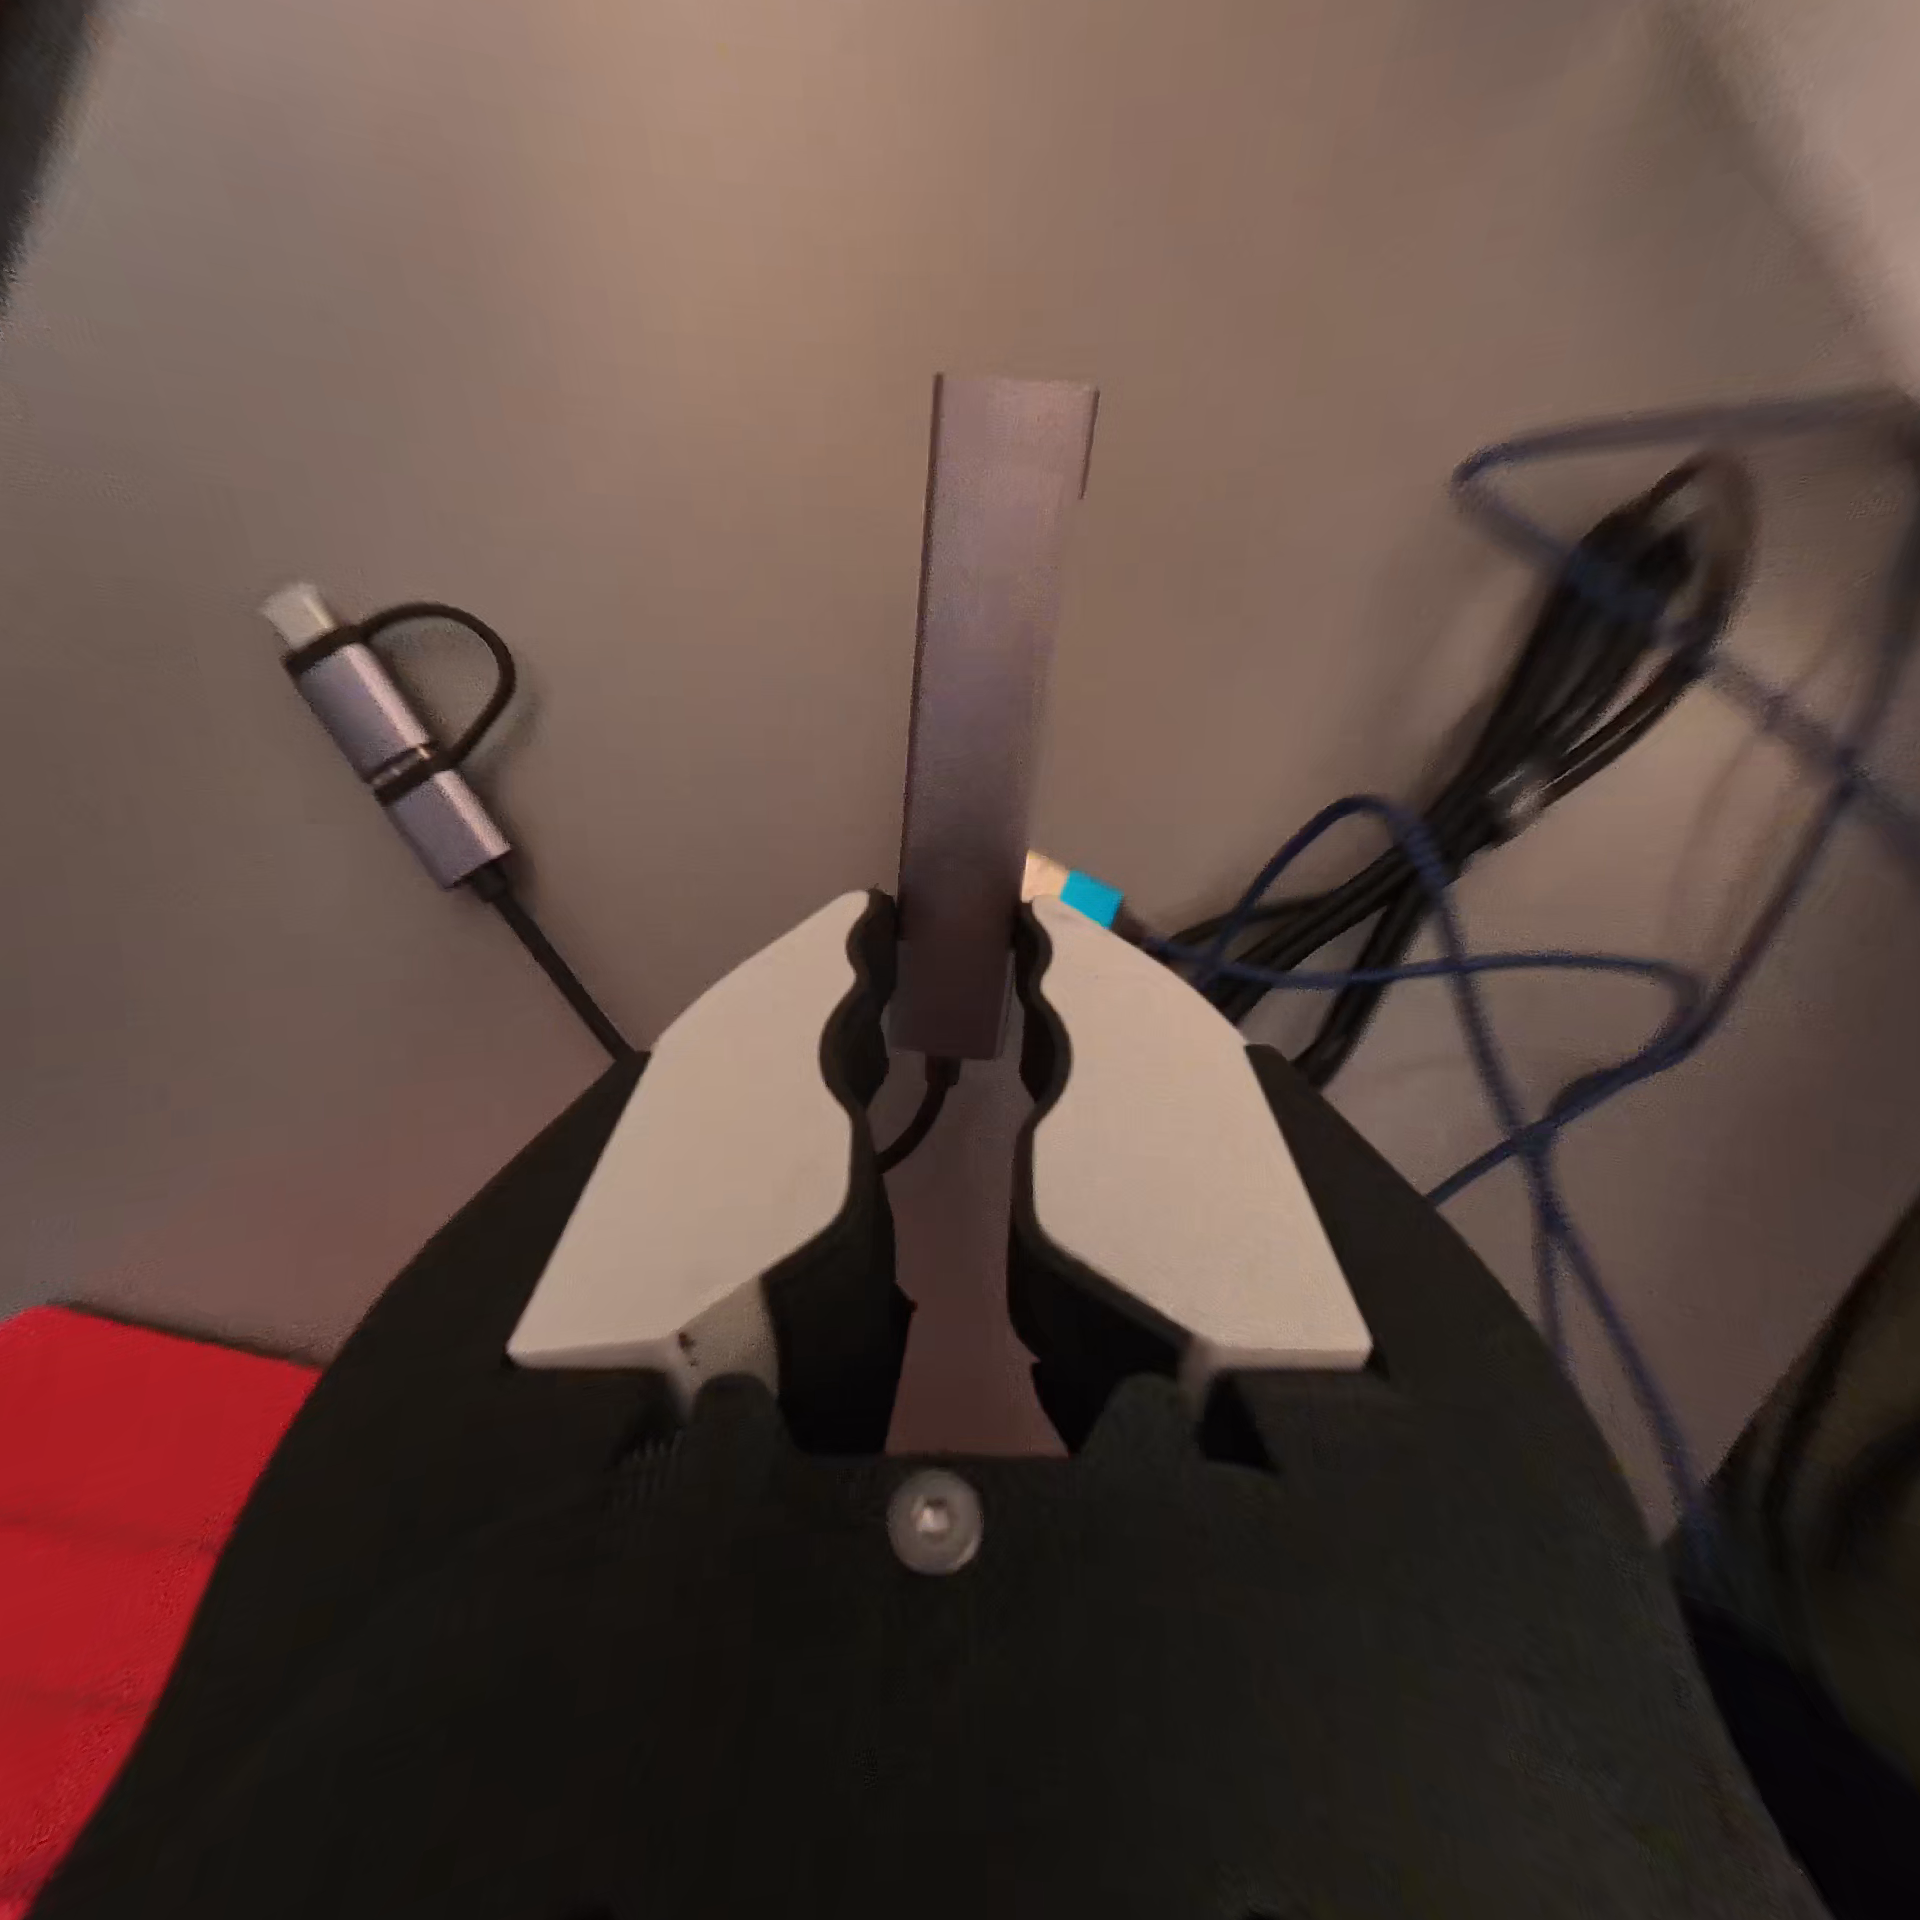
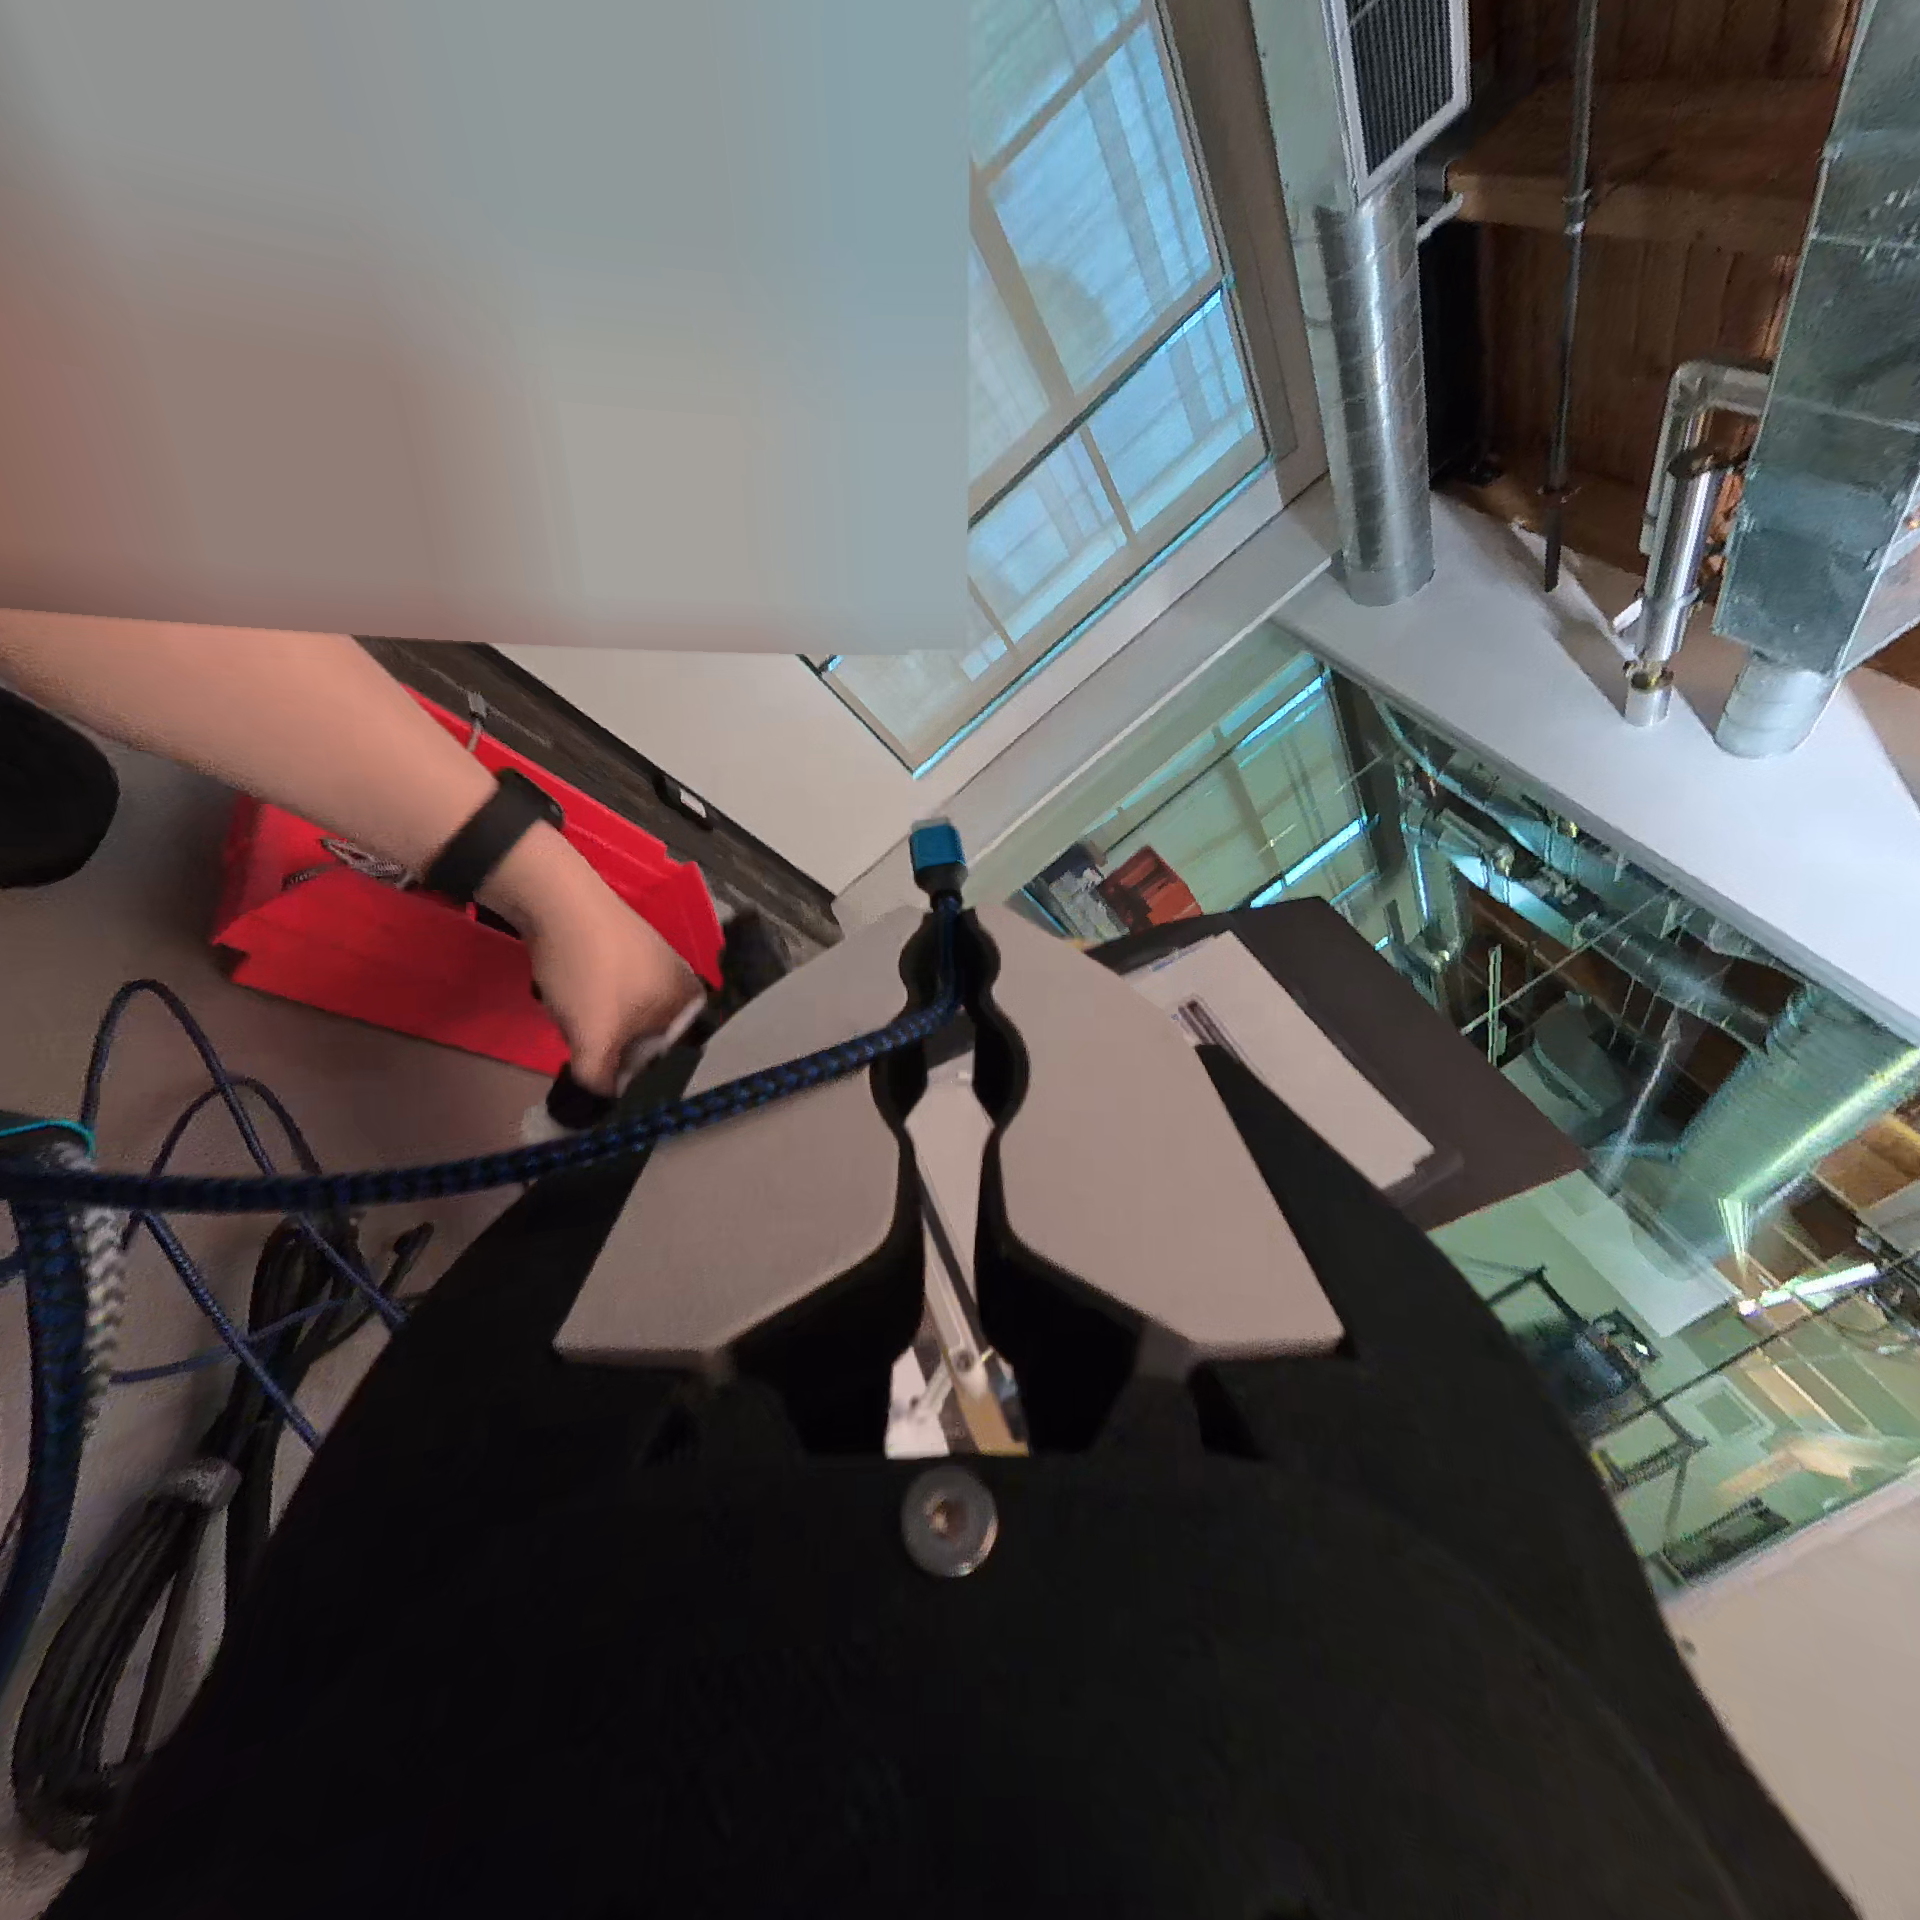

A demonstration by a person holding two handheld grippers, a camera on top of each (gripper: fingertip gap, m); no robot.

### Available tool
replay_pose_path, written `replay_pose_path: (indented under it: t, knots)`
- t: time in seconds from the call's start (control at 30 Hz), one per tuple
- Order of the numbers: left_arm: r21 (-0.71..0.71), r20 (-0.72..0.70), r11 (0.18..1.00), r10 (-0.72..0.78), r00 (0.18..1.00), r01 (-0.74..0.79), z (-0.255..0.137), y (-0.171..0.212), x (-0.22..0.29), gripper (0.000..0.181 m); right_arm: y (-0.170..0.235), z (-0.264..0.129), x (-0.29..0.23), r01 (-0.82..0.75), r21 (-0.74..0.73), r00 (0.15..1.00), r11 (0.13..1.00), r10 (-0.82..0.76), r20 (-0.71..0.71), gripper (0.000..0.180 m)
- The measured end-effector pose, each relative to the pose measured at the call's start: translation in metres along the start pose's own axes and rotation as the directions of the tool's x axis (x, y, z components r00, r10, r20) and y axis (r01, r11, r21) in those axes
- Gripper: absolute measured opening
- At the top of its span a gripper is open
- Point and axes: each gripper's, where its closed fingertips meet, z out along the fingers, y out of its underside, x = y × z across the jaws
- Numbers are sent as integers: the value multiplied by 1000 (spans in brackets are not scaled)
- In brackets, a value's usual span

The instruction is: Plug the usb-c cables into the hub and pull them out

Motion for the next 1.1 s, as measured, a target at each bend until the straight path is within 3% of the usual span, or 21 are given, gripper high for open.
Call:
replay_pose_path:
  t: [0.07,0.17,0.3,0.63,1.1]
  knots:
    - [192,-62,979,-59,996,70,-21,-15,8,22,11,5,1,-4,-53,1000,999,3,-9,3]
    - [443,-180,882,-87,980,160,-53,-28,23,22,32,17,1,-8,-151,1000,989,6,-19,3]
    - [636,-241,748,-42,970,190,-87,-32,40,22,54,39,-8,7,-255,1000,967,-14,-24,3]
    - [747,-65,664,52,997,14,-127,-37,66,22,85,86,-44,137,-393,990,909,-140,19,4]
    - [798,-43,603,47,998,6,-140,-46,80,22,98,96,-41,128,-471,983,873,-173,-53,3]
